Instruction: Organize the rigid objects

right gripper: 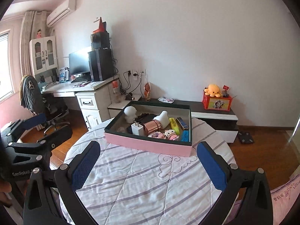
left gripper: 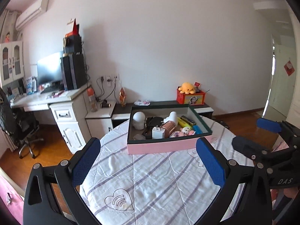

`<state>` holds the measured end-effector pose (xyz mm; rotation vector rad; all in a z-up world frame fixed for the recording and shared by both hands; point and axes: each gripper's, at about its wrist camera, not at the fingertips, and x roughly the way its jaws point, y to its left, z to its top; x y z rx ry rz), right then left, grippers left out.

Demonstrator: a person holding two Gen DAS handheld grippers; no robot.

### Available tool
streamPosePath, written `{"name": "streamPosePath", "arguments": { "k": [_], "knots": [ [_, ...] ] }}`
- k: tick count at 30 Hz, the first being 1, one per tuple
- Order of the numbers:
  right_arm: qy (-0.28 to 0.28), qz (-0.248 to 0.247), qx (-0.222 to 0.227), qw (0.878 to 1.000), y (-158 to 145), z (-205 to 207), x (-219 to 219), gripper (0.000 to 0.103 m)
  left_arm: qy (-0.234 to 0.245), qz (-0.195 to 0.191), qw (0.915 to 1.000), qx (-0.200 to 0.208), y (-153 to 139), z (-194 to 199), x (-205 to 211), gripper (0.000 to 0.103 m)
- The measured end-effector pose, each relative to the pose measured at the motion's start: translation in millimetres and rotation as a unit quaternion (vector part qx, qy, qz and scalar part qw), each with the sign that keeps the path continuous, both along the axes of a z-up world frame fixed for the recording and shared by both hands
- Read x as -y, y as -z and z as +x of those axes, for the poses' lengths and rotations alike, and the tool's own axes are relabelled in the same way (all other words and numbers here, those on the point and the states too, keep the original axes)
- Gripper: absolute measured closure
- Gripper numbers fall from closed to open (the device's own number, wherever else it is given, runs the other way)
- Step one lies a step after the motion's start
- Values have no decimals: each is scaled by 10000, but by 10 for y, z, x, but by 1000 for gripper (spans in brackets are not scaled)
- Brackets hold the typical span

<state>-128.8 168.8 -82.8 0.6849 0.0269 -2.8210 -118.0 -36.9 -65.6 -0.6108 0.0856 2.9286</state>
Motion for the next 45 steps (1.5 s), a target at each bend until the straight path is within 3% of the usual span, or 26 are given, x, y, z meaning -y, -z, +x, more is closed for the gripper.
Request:
{"name": "streamPosePath", "arguments": {
  "k": [21, 32, 45],
  "knots": [
    [33, 15, -1258, 9920, -707, 1116, 122, 0, -414, -125, 9901, -1336, -665, 1183, 47, 0],
    [117, 50, -1814, 9833, -1063, 1438, 156, 0, -471, -125, 9828, -1779, -1019, 1456, 11, 0],
    [231, 165, -2504, 9677, -1234, 1708, 219, 0, -566, -25, 9684, -2428, -1131, 1659, 68, 0]
  ]
}}
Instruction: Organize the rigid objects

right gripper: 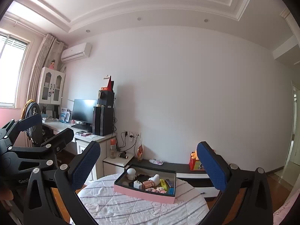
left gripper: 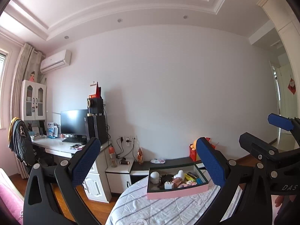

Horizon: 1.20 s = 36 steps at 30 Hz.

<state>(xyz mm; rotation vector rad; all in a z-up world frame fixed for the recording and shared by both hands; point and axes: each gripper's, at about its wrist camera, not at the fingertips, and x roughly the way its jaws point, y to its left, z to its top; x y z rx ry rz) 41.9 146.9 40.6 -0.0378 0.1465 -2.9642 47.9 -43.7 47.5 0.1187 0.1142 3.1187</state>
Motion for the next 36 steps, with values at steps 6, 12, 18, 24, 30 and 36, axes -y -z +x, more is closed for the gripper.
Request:
{"name": "streamPosePath", "arguments": {
  "k": [6, 12, 18, 24, 30, 36],
  "knots": [
    [26, 38, -129, 9999, 12, 37, 37, 0, -74, 13, 10000, -55, 30, -16, 5, 0],
    [-18, 28, -56, 10000, 38, -22, 62, 0, -126, 27, 9999, 9, 61, -74, 20, 0],
    [-14, 44, -15, 10000, 75, -60, 81, 0, -147, 31, 9999, 82, 62, -111, 39, 0],
    [-8, 55, 12, 10000, 65, -57, 99, 0, -165, 41, 9998, 103, 66, -124, 50, 0],
    [4, 72, 28, 10000, 66, -74, 116, 0, -156, 49, 9998, 120, 63, -124, 57, 0],
    [15, 64, 27, 10000, 57, -84, 119, 0, -155, 51, 9998, 108, 69, -118, 51, 0]
  ]
}}
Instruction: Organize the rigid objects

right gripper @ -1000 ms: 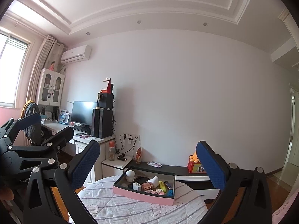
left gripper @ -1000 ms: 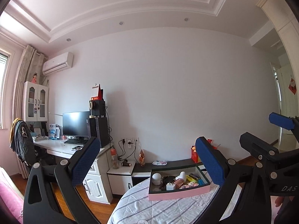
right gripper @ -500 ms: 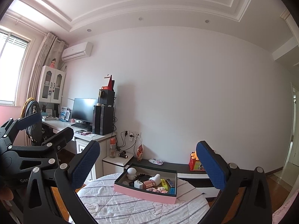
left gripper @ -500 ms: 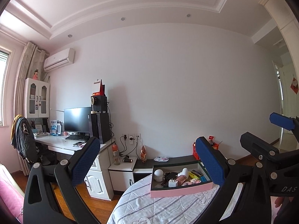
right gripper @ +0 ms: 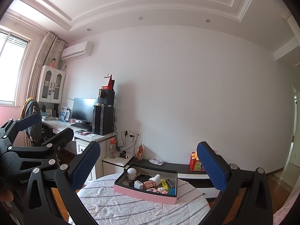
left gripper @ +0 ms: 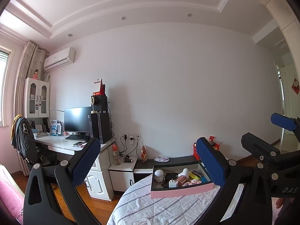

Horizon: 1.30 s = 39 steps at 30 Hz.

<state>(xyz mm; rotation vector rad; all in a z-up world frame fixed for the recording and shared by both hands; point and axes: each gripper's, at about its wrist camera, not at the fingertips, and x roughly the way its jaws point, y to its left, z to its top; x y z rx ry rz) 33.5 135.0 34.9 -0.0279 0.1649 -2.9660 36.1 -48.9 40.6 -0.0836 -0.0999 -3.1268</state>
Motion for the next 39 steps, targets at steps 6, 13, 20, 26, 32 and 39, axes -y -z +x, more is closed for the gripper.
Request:
{"name": "streamPosePath", "arguments": {
  "k": [6, 13, 20, 26, 32, 39],
  "knots": [
    [18, 11, 8, 10000, 5, 0, 20, 0, -2, -2, 10000, 8, 8, 8, 2, 0],
    [9, -2, 8, 10000, 16, 1, 22, 0, -28, -26, 10000, 4, 14, 13, 1, 0],
    [28, 10, 27, 10000, 18, 31, 14, 0, -33, -44, 10000, 10, 24, 26, 0, 0],
    [23, -1, 51, 10000, 15, 39, 11, 0, -47, -65, 10000, -5, 30, 33, 2, 0],
    [17, -17, 67, 10000, -6, 40, 7, 0, -50, -81, 10000, 14, 24, 37, 6, 0],
    [26, -12, 91, 10000, -16, 20, -5, 0, -63, -79, 9999, 4, 22, 50, 14, 0]
  ]
}}
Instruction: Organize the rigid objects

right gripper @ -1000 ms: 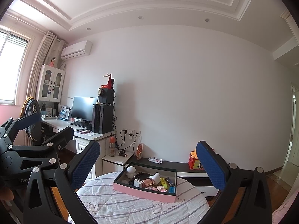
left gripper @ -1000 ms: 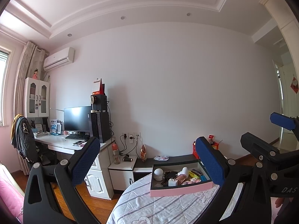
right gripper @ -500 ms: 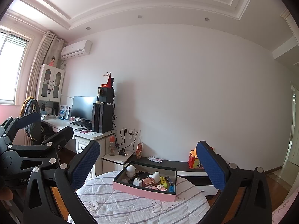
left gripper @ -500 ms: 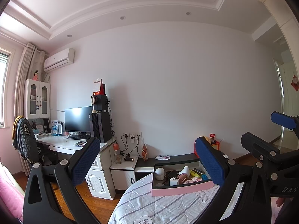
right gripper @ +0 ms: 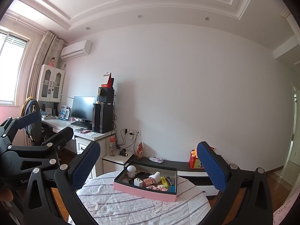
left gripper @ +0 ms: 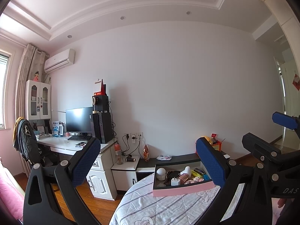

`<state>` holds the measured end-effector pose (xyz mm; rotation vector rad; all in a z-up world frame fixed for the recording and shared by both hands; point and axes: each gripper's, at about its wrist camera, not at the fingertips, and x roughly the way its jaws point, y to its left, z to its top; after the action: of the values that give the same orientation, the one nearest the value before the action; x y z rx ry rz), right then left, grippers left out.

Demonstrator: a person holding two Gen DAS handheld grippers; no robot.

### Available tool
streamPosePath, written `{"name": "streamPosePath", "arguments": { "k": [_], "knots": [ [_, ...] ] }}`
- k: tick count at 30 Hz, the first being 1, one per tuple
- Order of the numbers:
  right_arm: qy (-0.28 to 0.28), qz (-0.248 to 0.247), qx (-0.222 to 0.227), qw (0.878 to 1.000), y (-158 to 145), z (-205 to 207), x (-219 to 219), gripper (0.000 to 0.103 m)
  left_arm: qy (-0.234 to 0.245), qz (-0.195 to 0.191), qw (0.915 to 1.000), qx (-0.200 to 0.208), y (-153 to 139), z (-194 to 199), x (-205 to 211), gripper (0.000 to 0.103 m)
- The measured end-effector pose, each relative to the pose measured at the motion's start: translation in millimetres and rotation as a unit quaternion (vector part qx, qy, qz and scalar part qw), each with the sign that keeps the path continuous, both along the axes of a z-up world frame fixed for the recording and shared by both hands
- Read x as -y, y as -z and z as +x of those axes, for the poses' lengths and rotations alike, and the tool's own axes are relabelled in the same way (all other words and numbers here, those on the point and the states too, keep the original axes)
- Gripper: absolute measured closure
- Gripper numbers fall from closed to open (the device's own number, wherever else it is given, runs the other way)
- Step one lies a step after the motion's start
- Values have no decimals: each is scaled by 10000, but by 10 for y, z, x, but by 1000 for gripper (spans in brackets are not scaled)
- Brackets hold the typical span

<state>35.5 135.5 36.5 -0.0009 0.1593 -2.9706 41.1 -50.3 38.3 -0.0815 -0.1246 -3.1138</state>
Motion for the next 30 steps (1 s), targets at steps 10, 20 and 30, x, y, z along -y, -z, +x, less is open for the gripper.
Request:
{"name": "streamPosePath", "arguments": {
  "k": [10, 20, 30],
  "knots": [
    [1, 2, 7, 10000, 2, 1, -3, 0, -12, -13, 10000, 18, 11, 23, 25, 0],
    [3, 8, 6, 10000, 8, 8, -2, 0, -26, -22, 10000, 15, 9, 35, 48, 0],
    [14, 7, -4, 10000, 14, 26, 5, 0, -30, -26, 10000, 0, 9, 51, 64, 0]
  ]
}}
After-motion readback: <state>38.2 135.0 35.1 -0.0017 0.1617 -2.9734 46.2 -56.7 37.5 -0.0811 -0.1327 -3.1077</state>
